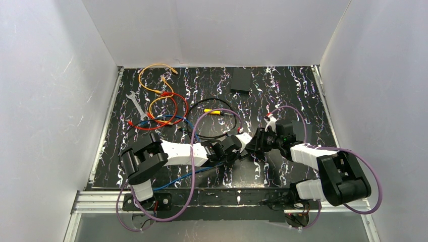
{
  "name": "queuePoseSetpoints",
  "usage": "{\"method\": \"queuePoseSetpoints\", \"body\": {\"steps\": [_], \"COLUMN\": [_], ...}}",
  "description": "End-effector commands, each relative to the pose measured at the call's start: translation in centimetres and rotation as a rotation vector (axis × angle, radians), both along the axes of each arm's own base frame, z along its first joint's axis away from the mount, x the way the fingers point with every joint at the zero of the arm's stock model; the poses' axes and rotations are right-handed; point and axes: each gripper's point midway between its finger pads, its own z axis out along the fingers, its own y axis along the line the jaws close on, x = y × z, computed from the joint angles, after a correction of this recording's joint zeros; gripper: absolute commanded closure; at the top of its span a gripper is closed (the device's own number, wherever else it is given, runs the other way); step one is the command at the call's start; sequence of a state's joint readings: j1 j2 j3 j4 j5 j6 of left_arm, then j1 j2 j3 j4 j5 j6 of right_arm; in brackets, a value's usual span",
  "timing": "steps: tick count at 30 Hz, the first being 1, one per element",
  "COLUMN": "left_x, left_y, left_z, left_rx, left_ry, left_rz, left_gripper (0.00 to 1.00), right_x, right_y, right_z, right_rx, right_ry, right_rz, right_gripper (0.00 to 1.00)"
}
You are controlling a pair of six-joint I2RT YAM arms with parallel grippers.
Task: Insert the plug into the switch port
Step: Insert the connector into the switch port.
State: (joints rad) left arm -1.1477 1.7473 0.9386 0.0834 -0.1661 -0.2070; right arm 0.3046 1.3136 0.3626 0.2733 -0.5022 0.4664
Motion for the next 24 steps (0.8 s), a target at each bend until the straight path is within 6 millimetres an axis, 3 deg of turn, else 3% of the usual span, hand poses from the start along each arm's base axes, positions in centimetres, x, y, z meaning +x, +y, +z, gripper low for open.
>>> {"method": "queuePoseSetpoints", "body": {"steps": [1, 17, 24], "left_x": [1.6, 4.5, 4.1], "left_y": [-2.6, -4.2, -5.0], "left_z": [2.0, 4.9, 5.3], "left_rx": [-0.080, -0.124, -0.181], "left_ry": [-0.061, -0.175, -0.178], "left_rz": [0.025, 0.051, 0.017], "left_gripper": [1.00, 1.00, 1.00], "right_x": [-2.3, -4.3, -4.6], "right_y": [2.0, 3.9, 4.0], "right_z": [0.9, 2.0, 2.4], "right_rx": [0.088, 0.139, 0.130], "right_ry": [0.027, 0.055, 0.044], "right_rz": [0.120, 0.227, 0.230], "right_gripper": [0.50, 0.50, 0.50]}}
